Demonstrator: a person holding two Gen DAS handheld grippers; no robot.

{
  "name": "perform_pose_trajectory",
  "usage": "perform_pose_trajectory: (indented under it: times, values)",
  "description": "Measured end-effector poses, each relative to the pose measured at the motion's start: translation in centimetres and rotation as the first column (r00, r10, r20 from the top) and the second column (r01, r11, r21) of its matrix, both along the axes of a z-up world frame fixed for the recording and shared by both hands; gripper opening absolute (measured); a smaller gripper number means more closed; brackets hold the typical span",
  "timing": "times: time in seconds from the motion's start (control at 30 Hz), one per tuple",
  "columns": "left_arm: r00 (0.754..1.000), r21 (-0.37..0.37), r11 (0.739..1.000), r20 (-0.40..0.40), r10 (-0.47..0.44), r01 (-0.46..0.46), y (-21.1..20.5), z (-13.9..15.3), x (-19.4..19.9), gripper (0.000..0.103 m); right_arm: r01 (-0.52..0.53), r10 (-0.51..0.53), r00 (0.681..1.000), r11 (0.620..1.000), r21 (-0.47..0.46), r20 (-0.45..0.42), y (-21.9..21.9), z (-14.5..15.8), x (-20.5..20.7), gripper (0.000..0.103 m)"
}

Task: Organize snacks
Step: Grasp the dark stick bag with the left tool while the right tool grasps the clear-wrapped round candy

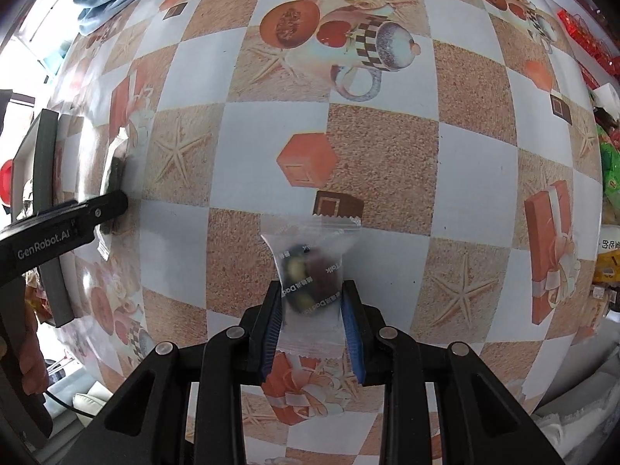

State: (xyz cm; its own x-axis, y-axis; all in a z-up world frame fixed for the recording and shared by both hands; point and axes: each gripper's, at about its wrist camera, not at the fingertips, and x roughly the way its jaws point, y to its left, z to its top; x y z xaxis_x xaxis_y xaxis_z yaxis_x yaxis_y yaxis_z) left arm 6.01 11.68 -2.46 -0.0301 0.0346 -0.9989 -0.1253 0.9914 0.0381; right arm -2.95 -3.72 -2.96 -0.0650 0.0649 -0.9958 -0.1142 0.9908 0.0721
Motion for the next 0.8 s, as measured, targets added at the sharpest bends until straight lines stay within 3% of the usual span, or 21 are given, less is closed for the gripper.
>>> perform_pose_trajectory:
  times: [0.13, 0.27, 0.37, 0.4, 0.43, 0.57, 0.8]
  values:
    - [0.998, 0.000, 0.998, 0.012, -0.066, 0.066, -1.9, 0.1, 0.4, 0.082, -0.007, 0.007, 1.000, 1.000, -0.018, 0.003, 0.3, -1.7, 0.1, 0.032]
    - [0.998, -0.026, 0.998, 0.006, -0.057, 0.057, -2.8, 0.0, 0.6, 0.077, -0.006, 0.006, 1.000, 1.000, -0.024, -0.002, 0.4, -1.8, 0.1, 0.032]
    - [0.996, -0.037, 0.995, 0.030, -0.088, 0.089, -3.4, 0.6, 0.2, 0.044, 0.021, -0.021, 1.000, 1.000, 0.010, -0.017, -0.2, -1.5, 0.2, 0.031]
    - [0.994, -0.040, 0.993, 0.036, -0.106, 0.108, -3.7, 0.8, 0.0, 0.022, 0.036, -0.036, 0.999, 0.999, 0.022, -0.026, -0.3, -1.5, 0.1, 0.031]
    - [0.992, -0.058, 0.991, 0.035, -0.123, 0.125, -4.0, 0.9, -0.1, 0.019, 0.049, -0.048, 0.998, 0.998, 0.028, -0.033, -0.4, -1.6, 0.0, 0.031]
    - [0.994, -0.131, 0.986, 0.043, -0.100, 0.105, -3.7, 1.3, -1.0, 0.016, 0.075, -0.072, 0.996, 0.996, 0.039, -0.058, -0.4, -1.9, -0.5, 0.031]
    - [0.981, -0.115, 0.977, 0.087, -0.171, 0.181, -3.6, 3.2, -5.3, 0.016, 0.076, -0.072, 0.995, 0.996, 0.043, -0.074, 0.3, -1.5, -1.7, 0.031]
